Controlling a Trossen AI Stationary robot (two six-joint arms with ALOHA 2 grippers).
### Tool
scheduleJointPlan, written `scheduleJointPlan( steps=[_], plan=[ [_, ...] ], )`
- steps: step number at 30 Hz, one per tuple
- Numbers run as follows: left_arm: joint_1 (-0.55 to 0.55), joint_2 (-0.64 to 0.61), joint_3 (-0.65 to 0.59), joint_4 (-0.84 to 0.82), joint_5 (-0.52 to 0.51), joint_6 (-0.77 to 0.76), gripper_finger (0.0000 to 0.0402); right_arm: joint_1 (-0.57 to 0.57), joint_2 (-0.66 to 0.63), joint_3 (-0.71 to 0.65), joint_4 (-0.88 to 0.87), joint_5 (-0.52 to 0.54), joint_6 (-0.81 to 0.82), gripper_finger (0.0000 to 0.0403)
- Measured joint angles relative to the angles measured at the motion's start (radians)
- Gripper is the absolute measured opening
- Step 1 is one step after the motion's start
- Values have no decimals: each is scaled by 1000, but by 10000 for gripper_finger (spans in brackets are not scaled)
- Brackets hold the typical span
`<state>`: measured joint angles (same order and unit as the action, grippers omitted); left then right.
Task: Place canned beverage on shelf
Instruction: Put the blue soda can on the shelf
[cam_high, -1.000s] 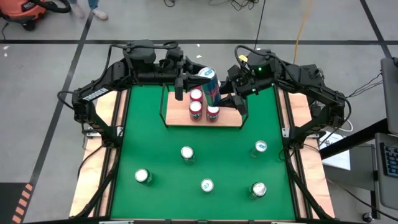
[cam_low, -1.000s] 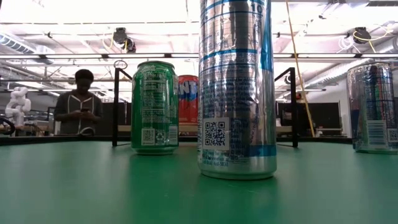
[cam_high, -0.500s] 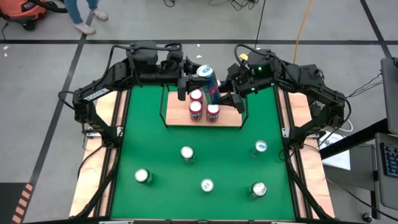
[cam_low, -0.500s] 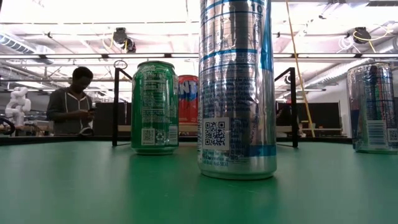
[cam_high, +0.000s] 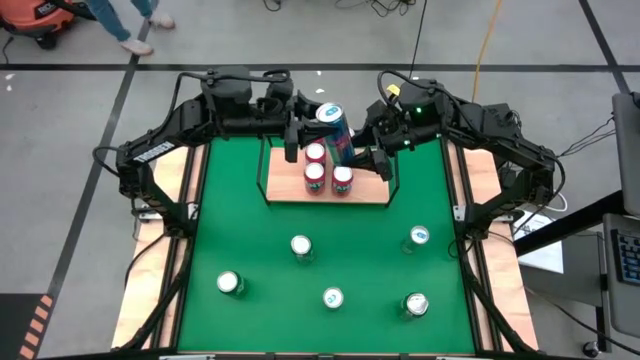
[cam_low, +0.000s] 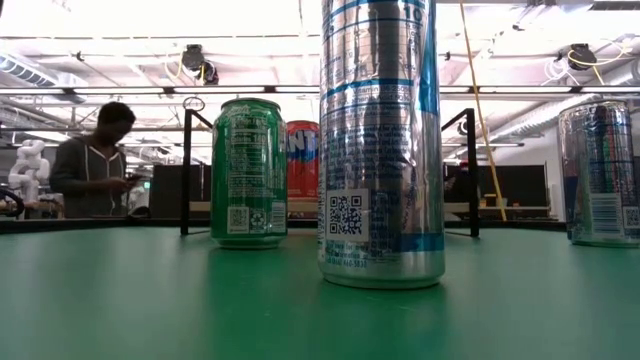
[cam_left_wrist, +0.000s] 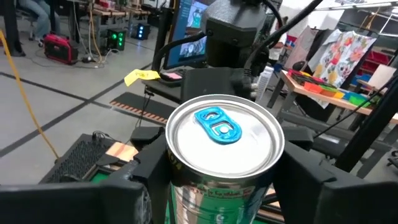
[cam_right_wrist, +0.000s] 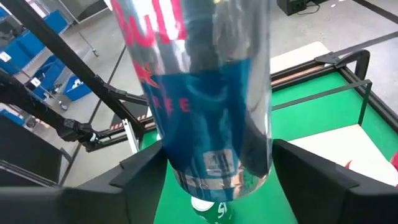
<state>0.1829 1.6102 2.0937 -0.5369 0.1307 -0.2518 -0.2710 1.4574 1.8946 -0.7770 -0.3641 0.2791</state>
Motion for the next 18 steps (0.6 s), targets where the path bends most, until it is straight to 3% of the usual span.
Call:
scheduleJointPlan(
  steps=[8,18],
  plan=[
    [6,-35,-1,2,125,79,215,-3,-41,1,-97,-9,27,319],
    [120,-43,0,-76,379,216,216,-3,-62,1,-171,-27,117,323]
  ],
)
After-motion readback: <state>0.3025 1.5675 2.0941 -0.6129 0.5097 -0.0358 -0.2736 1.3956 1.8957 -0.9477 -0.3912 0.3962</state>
